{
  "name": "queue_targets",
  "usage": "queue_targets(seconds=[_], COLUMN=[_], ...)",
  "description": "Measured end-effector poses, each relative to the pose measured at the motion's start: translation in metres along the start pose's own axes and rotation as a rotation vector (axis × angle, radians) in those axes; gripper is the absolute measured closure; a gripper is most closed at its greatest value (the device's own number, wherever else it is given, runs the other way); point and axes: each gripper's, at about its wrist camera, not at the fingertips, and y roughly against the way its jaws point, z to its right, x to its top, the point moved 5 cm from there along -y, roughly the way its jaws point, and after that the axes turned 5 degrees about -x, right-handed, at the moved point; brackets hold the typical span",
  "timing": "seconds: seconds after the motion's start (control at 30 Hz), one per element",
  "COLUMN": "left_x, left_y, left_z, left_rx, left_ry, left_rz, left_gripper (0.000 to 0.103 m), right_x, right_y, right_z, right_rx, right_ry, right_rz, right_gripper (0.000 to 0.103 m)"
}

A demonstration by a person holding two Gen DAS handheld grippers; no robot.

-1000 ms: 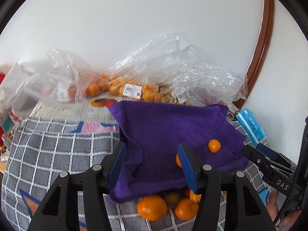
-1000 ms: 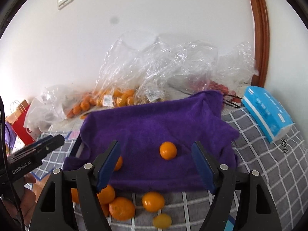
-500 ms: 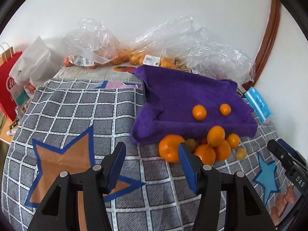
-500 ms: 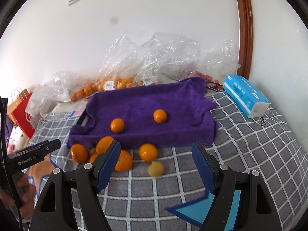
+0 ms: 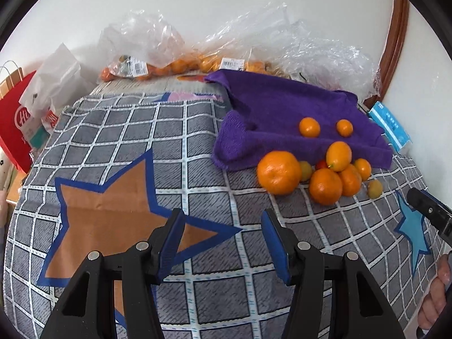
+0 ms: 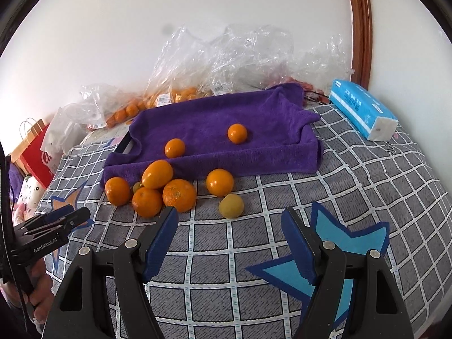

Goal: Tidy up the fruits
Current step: 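Withdraw both tools from the towel toward the remaining fruit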

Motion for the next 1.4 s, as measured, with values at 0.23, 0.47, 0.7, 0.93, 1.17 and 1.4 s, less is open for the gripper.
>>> queue_targets(seconds=[0.23,0.47,0.7,0.93,1.17,1.4], left_x=[-0.002,-0.001,0.0,0.0,-0.002,-0.001], left_y=[-0.008,-0.013,-0.012,-0.014,-0.014,-0.014], left_z=[-0.002,0.0,-0.008,-0.019,-0.013,-0.013], left_rx=[-0.002,-0.029,-0.099,-0.147,-0.129,-0.136], left_ry=[-0.033,-0.044,0.02,0.095,0.059,0.064], left_rz=[-0.024,-0.026,0.005,0.007,0.01,0.016], left_gripper=[0.049,0.049,0.049,0.044,0.04,0.039], right_x=[0.0,0.007,0.017,0.017,0.023,0.018], right_y=[-0.006,-0.017,-0.043,-0.07,-0.077,-0.076], right_z=[-0.005,-0.004,-0.009,-0.019,-0.026,-0.027], right_rx=[-0.004,0.003,-0.004,0.01,0.036,0.079], right_ry=[0.022,-0.006,-0.017,-0.008,0.008,0.03], right_rz=[0.017,0.013,-0.013,-0.066,-0.057,-0.051], right_gripper=[0.032,0.032,0.032,0.032,0.031,0.031])
